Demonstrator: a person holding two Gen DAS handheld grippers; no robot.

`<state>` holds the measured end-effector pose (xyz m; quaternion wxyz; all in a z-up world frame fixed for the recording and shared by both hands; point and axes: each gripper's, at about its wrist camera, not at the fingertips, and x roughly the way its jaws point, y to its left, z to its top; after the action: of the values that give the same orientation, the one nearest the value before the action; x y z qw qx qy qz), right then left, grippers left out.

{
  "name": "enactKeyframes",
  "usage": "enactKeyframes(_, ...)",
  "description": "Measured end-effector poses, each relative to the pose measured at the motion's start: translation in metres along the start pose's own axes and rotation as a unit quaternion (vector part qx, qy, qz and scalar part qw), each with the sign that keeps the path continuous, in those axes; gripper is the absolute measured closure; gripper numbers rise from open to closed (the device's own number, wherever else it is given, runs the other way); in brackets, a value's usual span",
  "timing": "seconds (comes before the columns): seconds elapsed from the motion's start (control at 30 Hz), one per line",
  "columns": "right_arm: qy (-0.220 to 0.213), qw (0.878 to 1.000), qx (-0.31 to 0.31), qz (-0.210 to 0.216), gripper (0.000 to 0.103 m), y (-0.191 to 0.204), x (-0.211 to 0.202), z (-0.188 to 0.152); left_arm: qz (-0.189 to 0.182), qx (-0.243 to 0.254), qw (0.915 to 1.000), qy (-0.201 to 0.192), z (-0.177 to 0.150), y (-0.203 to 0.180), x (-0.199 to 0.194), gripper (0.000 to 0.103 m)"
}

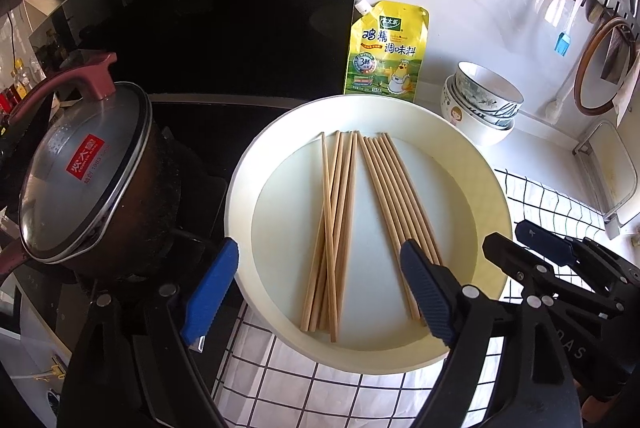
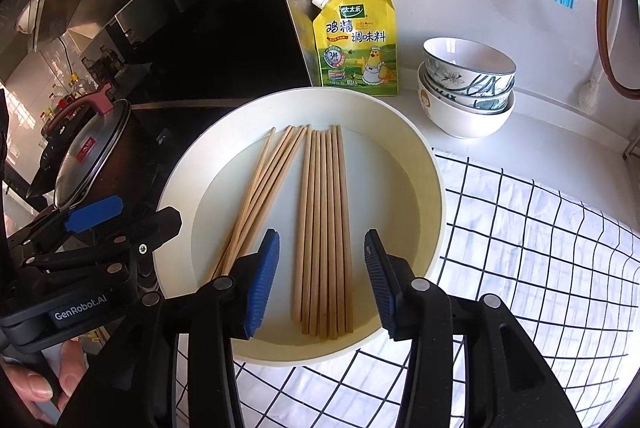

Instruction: Organize utensils

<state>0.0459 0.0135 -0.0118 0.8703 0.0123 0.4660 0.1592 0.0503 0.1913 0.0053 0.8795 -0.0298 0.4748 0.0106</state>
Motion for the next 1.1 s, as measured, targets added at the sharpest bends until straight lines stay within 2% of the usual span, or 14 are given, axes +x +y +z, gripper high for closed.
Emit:
enactKeyframes(0.3, -0.001, 1.000, 0.004, -0.001, 0.052, -0.0020, -0.0020, -0.0006, 0.008, 0.000, 1.0000, -0.003, -0.0022, 0.0013, -0.0035, 0.011)
enactKeyframes(0.5, -0.001, 1.000, 0.007, -0.005, 0.045, -0.0029, -0.0028, -0.0022, 0.015, 0.003, 0.9999, -0.002, -0.0023, 0.0012, -0.0041, 0.010)
enactKeyframes(1.1, -0.005, 1.000, 0.007, -0.012, 0.045, -0.0036, -0.0043, -0.0031, 0.027, 0.000, 0.9996, 0.005, 0.0001, 0.0038, 0.0022, 0.007)
